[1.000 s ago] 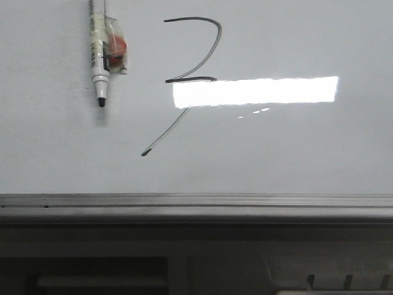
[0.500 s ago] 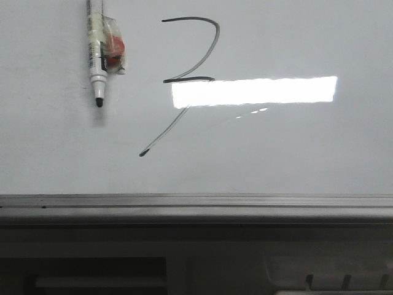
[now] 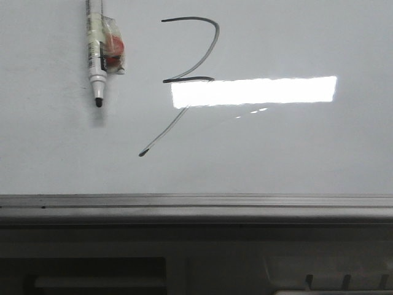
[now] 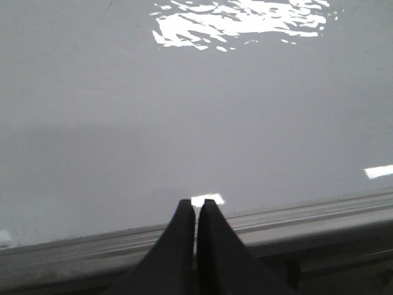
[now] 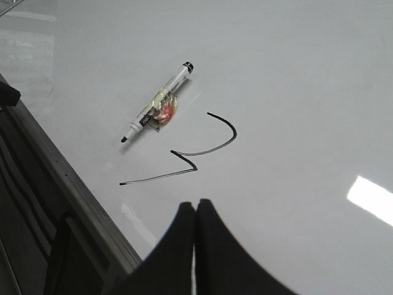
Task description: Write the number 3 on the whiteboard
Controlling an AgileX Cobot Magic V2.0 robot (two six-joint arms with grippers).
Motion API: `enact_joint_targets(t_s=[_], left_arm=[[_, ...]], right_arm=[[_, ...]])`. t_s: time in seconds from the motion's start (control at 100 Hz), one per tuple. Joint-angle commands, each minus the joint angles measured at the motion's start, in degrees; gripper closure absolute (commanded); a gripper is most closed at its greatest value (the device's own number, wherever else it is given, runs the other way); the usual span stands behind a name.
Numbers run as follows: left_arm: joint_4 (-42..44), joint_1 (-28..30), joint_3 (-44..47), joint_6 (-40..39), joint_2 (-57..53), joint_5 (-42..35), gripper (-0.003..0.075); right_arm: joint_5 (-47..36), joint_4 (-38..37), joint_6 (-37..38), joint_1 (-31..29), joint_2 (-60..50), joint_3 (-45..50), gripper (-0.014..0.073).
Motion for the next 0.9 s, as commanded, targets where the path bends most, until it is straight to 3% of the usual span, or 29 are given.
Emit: enact_joint_targets(t_s=[0.0,0.11,0.27,0.35,0.61,0.89], left_arm=[[-0.1,0.0,0.6,-0.7,-1.3,-3.0,0.0741],[-0.1,0.0,0.6,-0.7,-1.3,-3.0,0.0741],[-0.1,0.0,0.6,-0.7,-1.3,-3.0,0.0741],[-0.1,0.0,0.6,-0.7,-1.3,-3.0,0.0741],[-0.1,0.0,0.6,-0.7,-1.3,-3.0,0.0741],[-0.1,0.0,0.6,-0.7,-1.3,-3.0,0.0741]], right_arm=[[-4.8,-0.3,0.0,-0.3,0.5,0.0,0.0655],[-6.0,-1.7,5.2,-1.0,0.5,3.4,0.0655],[-8.0,-23.1,33.0,-6.8,0.5,8.8,0.0655],[-8.0,-27.0,41.5,-12.0,0.5,11.1,0.0655],[-6.8,-27.0,42.5,-25.5,0.3,16.4,0.0655],[4.6,-27.0,42.5,-29.0,-3.8,16.4,0.0655]])
